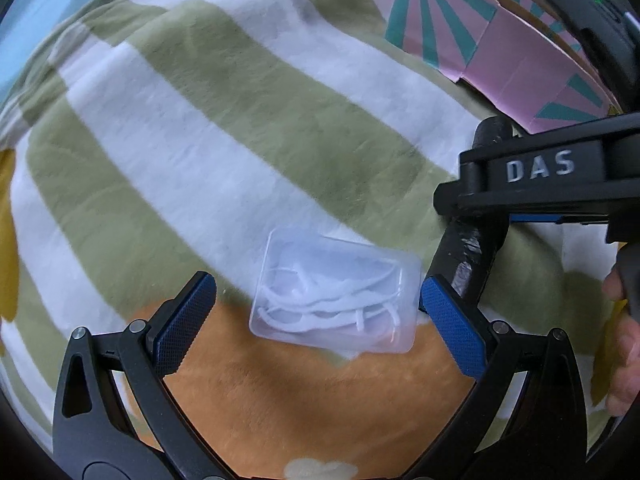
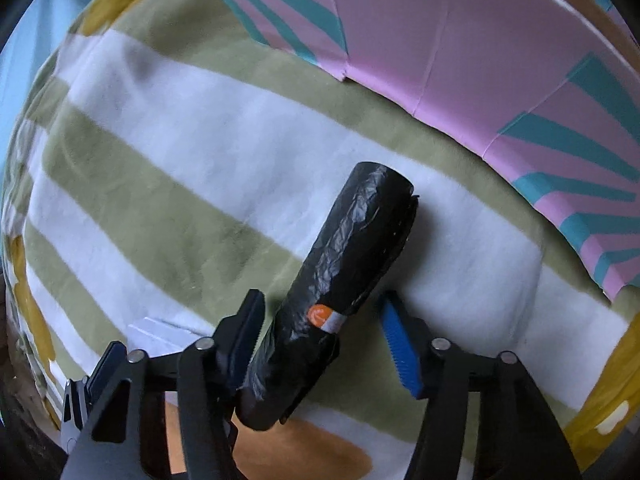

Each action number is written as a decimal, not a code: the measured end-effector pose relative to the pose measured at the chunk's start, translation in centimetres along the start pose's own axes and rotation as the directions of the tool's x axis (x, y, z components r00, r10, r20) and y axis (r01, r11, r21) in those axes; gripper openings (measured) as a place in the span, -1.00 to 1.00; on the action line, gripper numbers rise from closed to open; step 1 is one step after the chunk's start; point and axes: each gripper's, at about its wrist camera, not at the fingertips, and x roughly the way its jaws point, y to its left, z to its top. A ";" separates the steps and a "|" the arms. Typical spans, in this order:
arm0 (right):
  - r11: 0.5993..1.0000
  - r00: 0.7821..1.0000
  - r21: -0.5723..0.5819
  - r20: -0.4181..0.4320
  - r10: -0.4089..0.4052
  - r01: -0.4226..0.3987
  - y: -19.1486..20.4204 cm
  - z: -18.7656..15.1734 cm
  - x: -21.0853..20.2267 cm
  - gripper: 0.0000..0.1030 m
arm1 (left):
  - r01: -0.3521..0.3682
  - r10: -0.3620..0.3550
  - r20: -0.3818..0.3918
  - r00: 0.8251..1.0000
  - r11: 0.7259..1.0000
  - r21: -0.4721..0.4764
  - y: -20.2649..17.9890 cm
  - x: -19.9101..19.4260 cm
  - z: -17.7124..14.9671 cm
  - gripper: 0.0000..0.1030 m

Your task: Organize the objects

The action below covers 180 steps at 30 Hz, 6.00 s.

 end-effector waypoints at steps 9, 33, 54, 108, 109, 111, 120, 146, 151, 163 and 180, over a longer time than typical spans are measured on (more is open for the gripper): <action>0.999 1.000 -0.049 0.005 0.008 -0.007 0.2 -0.4 -0.4 -0.36 | 0.009 -0.009 -0.033 0.999 1.000 0.024 0.1 0.8 -0.2 0.69; 0.899 0.966 -0.407 0.120 0.227 -0.161 2.9 -3.3 -10.2 -0.55 | -0.124 0.157 0.088 0.984 0.945 -0.304 4.2 -10.4 -1.5 0.58; 0.431 0.926 -0.898 0.081 0.369 -0.093 0.3 -14.3 -24.2 -0.55 | -0.161 0.383 0.144 0.912 0.659 -0.734 -3.0 -27.6 -15.0 0.58; 0.667 0.986 -0.741 0.151 0.066 0.069 -13.6 12.8 -17.7 -0.55 | -0.020 0.105 0.232 0.967 0.939 -0.342 -17.2 -10.9 21.8 0.58; 0.670 0.987 -0.739 0.146 0.063 0.067 -13.5 13.0 -17.4 -0.55 | -0.019 0.100 0.223 0.970 0.940 -0.342 -17.2 -10.0 22.1 0.58; 0.677 0.989 -0.734 0.135 0.062 0.058 -13.4 13.5 -16.9 -0.55 | -0.020 0.093 0.203 0.975 0.941 -0.337 -17.1 -8.5 22.4 0.58; 0.657 0.977 -0.752 0.176 0.120 0.054 -12.5 13.6 -15.4 0.99 | 0.006 0.054 0.182 0.982 0.950 -0.312 -16.6 -6.4 24.2 0.99; 0.656 0.955 -0.754 0.216 0.201 0.032 -12.0 10.8 -18.5 0.99 | -0.015 0.058 0.190 0.980 0.975 -0.220 -17.6 -10.3 22.8 0.99; 0.633 0.942 -0.774 0.223 0.252 0.015 -11.3 8.5 -22.0 0.99 | -0.013 0.064 0.212 0.975 0.972 -0.233 -17.5 -15.1 20.9 0.99; 0.517 0.904 -0.856 0.239 0.354 0.024 -8.6 0.3 -27.7 0.99 | -0.031 0.167 0.328 0.930 0.923 -0.383 -13.9 -28.7 10.3 0.99; 0.407 0.864 -0.911 0.259 0.431 0.070 -5.8 -8.5 -29.0 0.99 | -0.028 0.282 0.302 0.911 0.771 -0.636 -8.9 -32.3 -10.3 0.99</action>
